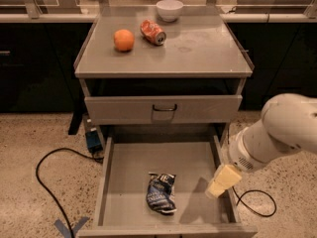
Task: Pick blue chip bag from middle drawer and place on counter
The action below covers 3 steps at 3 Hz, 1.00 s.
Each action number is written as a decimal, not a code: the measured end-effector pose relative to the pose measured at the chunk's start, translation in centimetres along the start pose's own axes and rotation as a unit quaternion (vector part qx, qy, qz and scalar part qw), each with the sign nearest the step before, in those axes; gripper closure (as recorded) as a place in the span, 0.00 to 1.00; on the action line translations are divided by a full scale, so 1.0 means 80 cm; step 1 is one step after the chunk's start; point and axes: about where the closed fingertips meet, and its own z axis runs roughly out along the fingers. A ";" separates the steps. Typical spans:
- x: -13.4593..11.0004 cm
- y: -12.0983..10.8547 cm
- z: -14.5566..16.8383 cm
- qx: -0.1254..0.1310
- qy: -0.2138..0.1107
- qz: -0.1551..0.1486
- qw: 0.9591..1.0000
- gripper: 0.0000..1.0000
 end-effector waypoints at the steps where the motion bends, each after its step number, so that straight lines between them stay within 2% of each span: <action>1: 0.001 0.002 0.002 0.002 -0.001 0.031 1.000 0.00; 3: 0.002 0.005 0.010 -0.008 -0.008 0.031 0.999 0.00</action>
Offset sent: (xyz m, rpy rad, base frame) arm -0.0014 0.0002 -0.0038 0.0133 0.0158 -0.0610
